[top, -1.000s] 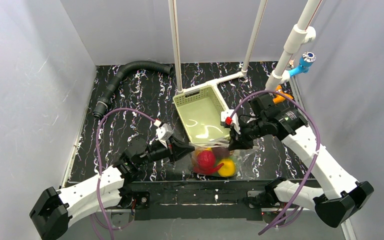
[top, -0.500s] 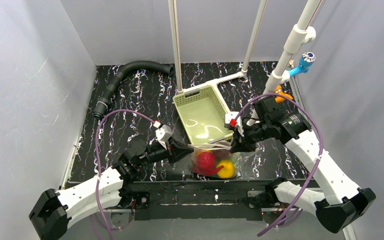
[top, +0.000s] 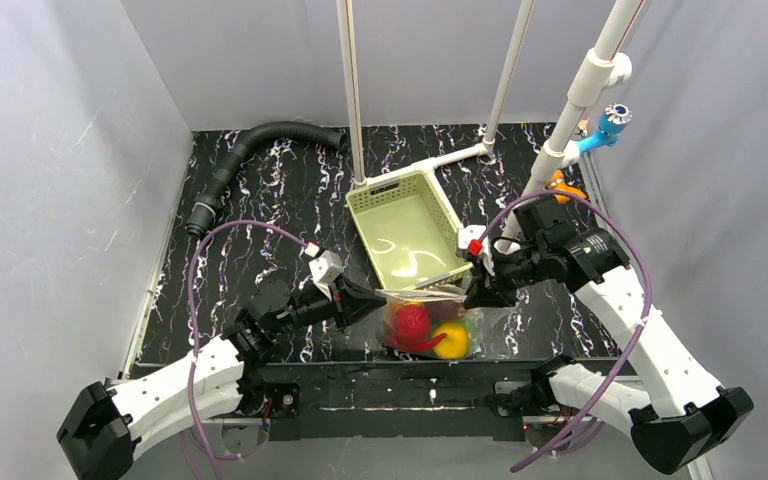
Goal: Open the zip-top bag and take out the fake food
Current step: Unzip the zipper food storage bag at the center of the board.
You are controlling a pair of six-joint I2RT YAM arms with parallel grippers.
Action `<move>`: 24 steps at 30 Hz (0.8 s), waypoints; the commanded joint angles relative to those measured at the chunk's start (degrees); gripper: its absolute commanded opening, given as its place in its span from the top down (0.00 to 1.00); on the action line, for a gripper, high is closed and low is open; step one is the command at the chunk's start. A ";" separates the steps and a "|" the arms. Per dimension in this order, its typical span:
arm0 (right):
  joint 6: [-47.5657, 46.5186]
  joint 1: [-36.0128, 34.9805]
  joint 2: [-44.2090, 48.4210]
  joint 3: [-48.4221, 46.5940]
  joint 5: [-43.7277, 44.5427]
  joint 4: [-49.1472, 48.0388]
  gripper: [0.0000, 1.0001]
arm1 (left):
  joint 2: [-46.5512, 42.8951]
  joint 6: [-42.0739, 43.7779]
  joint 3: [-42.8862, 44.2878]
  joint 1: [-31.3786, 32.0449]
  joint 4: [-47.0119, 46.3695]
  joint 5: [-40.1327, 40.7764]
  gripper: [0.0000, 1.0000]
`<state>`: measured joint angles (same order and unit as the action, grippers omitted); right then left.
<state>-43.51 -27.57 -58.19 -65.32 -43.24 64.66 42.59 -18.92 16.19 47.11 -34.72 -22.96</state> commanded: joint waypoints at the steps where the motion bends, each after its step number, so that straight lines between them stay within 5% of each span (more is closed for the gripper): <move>1: -0.70 1.32 2.65 0.94 2.34 3.73 0.99 | -1.83 1.75 -1.13 -0.60 3.00 3.49 1.00; 24: -4.38 2.04 6.34 2.31 18.74 8.23 0.96 | -4.38 2.57 -1.06 -0.54 4.26 4.18 1.00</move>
<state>-46.17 -26.37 -53.78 -63.11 -34.41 66.83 40.34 -17.98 15.84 47.33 -32.10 -22.81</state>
